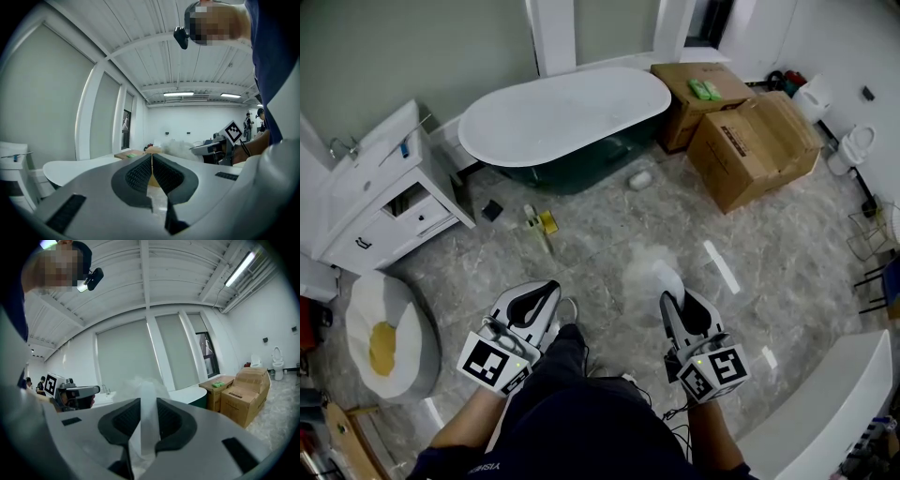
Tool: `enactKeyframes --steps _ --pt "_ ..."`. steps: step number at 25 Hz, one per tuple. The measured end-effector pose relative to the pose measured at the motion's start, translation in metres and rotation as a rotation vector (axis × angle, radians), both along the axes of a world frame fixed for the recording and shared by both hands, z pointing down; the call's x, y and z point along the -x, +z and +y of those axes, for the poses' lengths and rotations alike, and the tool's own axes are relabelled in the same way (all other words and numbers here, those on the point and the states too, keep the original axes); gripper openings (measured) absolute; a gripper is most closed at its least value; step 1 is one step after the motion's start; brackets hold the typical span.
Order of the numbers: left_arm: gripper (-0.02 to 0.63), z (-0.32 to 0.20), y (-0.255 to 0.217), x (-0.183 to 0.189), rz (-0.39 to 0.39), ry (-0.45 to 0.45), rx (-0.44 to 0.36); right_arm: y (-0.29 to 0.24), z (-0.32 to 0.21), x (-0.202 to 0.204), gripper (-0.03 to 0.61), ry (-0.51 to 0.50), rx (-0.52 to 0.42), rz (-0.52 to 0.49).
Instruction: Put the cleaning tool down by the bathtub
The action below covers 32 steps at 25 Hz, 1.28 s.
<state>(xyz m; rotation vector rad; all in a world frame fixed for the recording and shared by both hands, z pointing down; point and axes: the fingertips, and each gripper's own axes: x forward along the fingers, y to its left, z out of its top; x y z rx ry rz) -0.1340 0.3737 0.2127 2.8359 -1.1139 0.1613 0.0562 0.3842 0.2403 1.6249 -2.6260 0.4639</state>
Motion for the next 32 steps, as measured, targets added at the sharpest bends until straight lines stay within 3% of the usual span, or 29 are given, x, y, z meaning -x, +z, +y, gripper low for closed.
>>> enactKeyframes --steps 18,32 --pt "0.034 -0.192 0.007 0.055 0.02 0.081 0.032 0.002 -0.174 0.06 0.095 0.064 0.06 0.047" --pt "0.034 -0.283 0.008 0.082 0.031 0.122 0.016 0.001 -0.259 0.081 0.095 0.115 0.073 0.08"
